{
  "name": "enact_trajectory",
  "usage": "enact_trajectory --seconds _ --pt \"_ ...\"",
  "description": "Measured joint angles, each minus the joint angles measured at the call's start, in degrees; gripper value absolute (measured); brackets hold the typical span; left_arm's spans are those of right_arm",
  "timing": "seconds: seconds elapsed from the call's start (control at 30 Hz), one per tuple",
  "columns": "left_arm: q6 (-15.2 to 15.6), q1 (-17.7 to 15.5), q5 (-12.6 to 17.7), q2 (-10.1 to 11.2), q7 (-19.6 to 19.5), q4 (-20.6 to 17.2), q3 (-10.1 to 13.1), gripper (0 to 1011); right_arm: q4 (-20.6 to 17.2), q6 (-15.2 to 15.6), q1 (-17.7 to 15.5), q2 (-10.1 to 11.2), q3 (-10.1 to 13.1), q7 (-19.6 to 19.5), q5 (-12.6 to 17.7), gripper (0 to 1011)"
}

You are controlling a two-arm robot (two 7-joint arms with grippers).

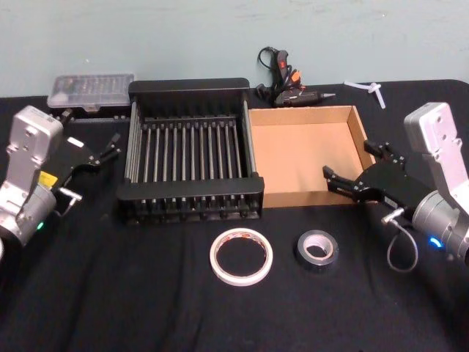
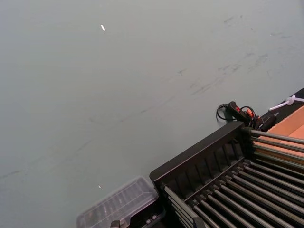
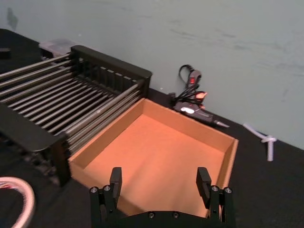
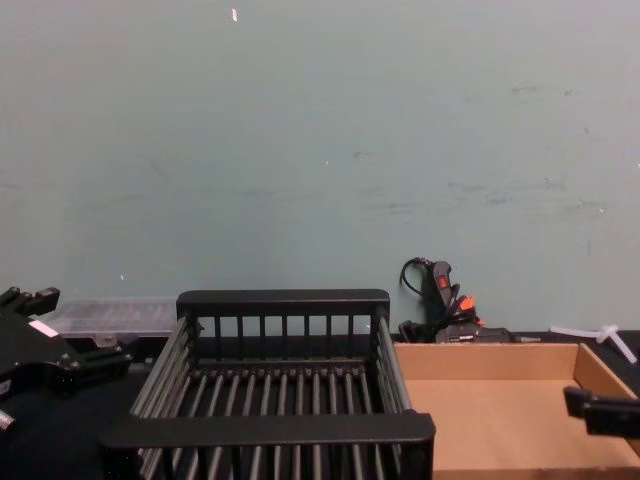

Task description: Pick up the white tape and place it into the black box , Pick up the silver tape and place it into the brown box.

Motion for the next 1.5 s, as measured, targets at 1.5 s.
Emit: enact_trajectory --seconds 1.5 --pt "0.00 0.00 0.00 0.00 0.00 0.00 0.00 1002 -7.30 11.12 -10.90 -0.41 3.72 4.84 -1.81 1000"
